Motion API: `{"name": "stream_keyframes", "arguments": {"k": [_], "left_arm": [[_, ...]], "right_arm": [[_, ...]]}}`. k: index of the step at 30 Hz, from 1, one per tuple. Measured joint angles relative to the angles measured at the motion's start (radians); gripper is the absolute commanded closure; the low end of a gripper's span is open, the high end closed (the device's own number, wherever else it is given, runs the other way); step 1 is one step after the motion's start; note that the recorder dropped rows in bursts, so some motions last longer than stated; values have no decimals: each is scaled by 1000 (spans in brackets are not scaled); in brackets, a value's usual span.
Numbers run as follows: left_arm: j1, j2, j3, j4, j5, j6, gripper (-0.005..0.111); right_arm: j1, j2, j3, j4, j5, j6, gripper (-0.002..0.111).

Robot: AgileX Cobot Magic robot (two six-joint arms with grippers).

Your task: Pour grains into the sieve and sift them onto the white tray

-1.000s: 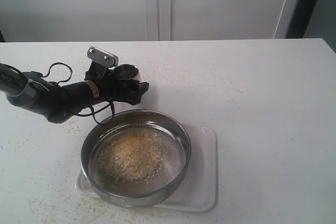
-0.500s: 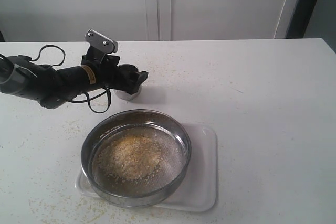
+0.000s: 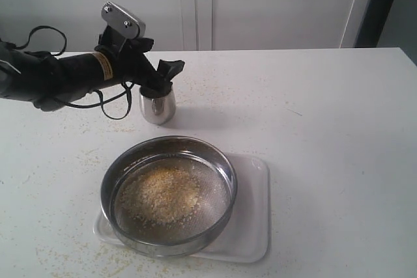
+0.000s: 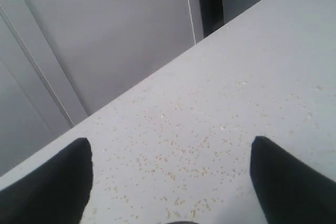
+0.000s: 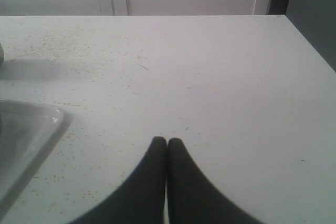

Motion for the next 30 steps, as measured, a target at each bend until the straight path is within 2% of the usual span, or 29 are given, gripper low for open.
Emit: {"name": "stream_keyframes", "arguments": {"k": [2, 8, 13, 21, 26, 30], "left_arm": [[0, -21, 0, 16, 17, 0, 54], [0, -103, 0, 69, 150, 16, 107], [0, -177, 0, 77, 333, 40, 107], [0, -279, 0, 77, 632, -15, 107], [0, -338, -25, 82, 940, -10, 107], [2, -363, -39, 82, 1210, 76, 107]], "right_arm": [[0, 0, 0, 0, 0, 0, 108], [0, 0, 0, 0, 0, 0, 108], [0, 0, 0, 0, 0, 0, 108], [0, 0, 0, 0, 0, 0, 108], [0, 0, 0, 0, 0, 0, 108], [0, 0, 0, 0, 0, 0, 108]]}}
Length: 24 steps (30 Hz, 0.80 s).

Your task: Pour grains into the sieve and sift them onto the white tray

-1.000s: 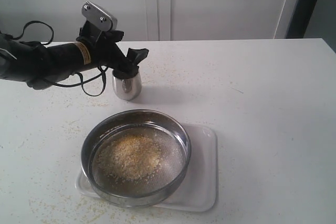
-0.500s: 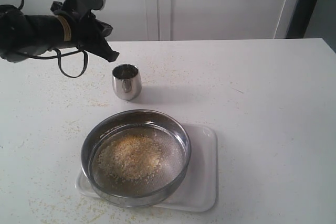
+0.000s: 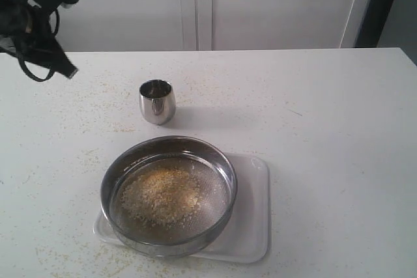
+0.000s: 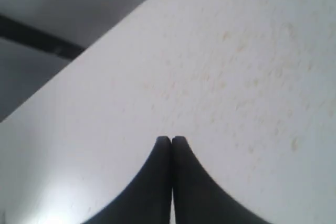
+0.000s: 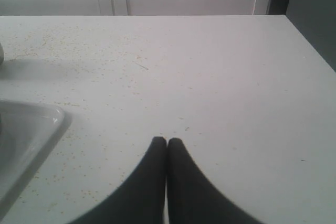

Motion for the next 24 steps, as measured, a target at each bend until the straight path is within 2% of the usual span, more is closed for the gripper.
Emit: {"name": "stream_keyframes", "arguments": {"k": [5, 9, 13, 18, 24], "left_arm": [[43, -30, 0, -183, 213, 134, 107], [107, -72, 0, -419, 288, 201, 107], [158, -129, 0, -574, 336, 225, 107], [209, -200, 29, -617, 386, 234, 107], [239, -287, 151, -659, 366, 234, 107]], "right_arm": [[0, 0, 0, 0, 0, 0, 108], [0, 0, 0, 0, 0, 0, 108], [0, 0, 0, 0, 0, 0, 108], [0, 0, 0, 0, 0, 0, 108], [0, 0, 0, 0, 0, 0, 108]]}}
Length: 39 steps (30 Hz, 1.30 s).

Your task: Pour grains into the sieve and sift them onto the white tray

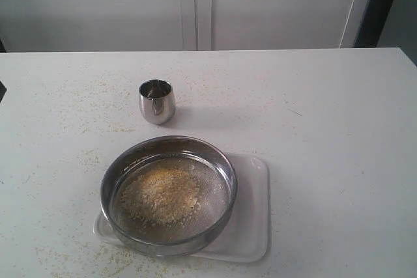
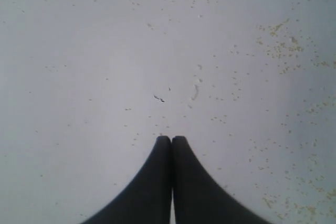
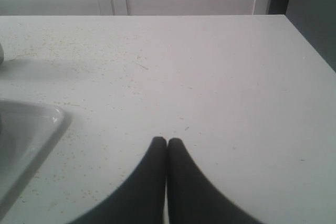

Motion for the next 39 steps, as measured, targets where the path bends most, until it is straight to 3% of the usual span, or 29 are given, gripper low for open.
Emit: {"name": "stream_keyframes", "arguments": {"k": [9, 17, 32, 39], "left_arm": [[1, -126, 207, -156, -194, 0, 107], [1, -198, 308, -172, -356, 0, 107], [1, -202, 308, -172, -349, 2, 107], [1, -202, 308, -172, -349, 2, 107]], "right_arm": [[0, 0, 0, 0, 0, 0, 108], [0, 0, 0, 0, 0, 0, 108], [0, 0, 0, 0, -6, 0, 108], [0, 0, 0, 75, -156, 120, 108]]}}
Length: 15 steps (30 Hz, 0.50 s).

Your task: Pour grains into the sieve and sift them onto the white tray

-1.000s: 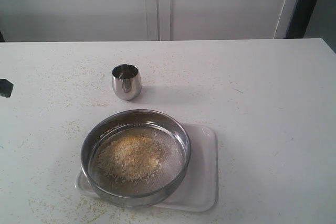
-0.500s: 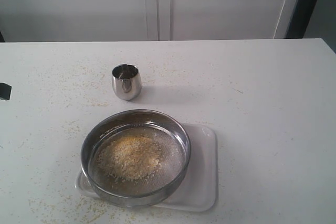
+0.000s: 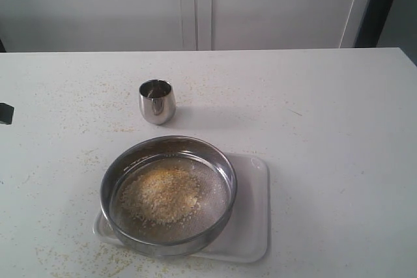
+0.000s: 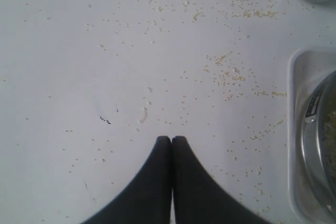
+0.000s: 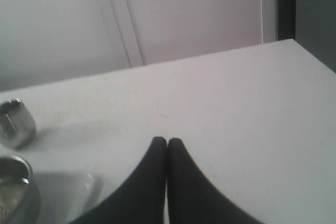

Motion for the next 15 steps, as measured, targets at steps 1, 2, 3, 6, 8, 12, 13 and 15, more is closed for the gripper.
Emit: {"name": "stream_keyframes", "arguments": {"k": [1, 2, 3, 6, 8, 12, 13, 15], "left_arm": [[0, 0, 0, 0, 0, 0, 107], [0, 0, 0, 0, 0, 0, 107], [0, 0, 0, 0, -2, 0, 107], [0, 0, 0, 0, -14, 0, 107], [0, 0, 0, 0, -14, 0, 107], [0, 0, 0, 0, -14, 0, 107], [0, 0, 0, 0, -14, 0, 107], [0, 0, 0, 0, -14, 0, 107]], "right_arm": [[0, 0, 0, 5, -23, 13, 108], [0, 0, 0, 7, -53, 28, 108], [0, 0, 0, 9, -83, 46, 108], [0, 0, 0, 11, -173, 135, 108], [0, 0, 0, 13, -219, 215, 108], [0, 0, 0, 15, -286, 323, 108], [0, 0, 0, 15, -307, 333, 108], [0, 0, 0, 15, -378, 343, 108]]}}
